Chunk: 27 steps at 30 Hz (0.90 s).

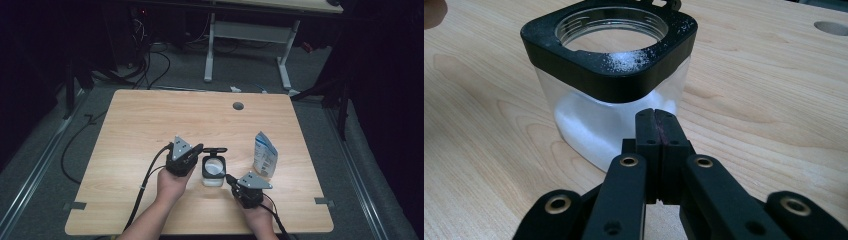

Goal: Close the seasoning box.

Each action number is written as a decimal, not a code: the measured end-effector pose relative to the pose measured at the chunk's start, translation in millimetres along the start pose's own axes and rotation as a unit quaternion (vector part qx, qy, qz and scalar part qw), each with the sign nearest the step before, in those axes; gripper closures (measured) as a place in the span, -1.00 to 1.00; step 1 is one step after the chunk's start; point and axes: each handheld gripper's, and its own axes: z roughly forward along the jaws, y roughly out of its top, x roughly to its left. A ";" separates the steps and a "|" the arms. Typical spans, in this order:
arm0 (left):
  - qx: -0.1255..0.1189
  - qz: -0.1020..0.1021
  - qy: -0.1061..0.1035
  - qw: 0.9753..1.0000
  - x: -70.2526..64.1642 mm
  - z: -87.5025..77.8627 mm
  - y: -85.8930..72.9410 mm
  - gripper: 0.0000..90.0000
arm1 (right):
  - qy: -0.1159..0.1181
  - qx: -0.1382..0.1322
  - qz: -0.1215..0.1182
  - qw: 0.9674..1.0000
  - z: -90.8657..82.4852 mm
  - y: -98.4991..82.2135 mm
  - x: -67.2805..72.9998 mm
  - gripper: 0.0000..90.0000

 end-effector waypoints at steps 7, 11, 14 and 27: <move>0.004 0.010 0.002 1.000 -4.1 -5.3 -7.4 0.97 | 0.000 -0.001 -0.001 1.000 -0.4 0.6 -0.1 0.99; 0.005 0.008 0.003 1.000 -2.5 -8.6 -11.6 0.94 | -0.001 -0.001 -0.002 1.000 -1.8 0.8 -1.6 0.99; 0.009 0.009 0.004 1.000 -1.1 -10.2 -14.9 0.92 | -0.004 -0.001 0.000 1.000 -3.5 0.1 -3.6 0.99; 0.033 0.017 0.022 0.999 18.9 -28.5 -41.9 0.83 | -0.023 0.006 0.007 1.000 -18.0 -11.1 -17.9 0.94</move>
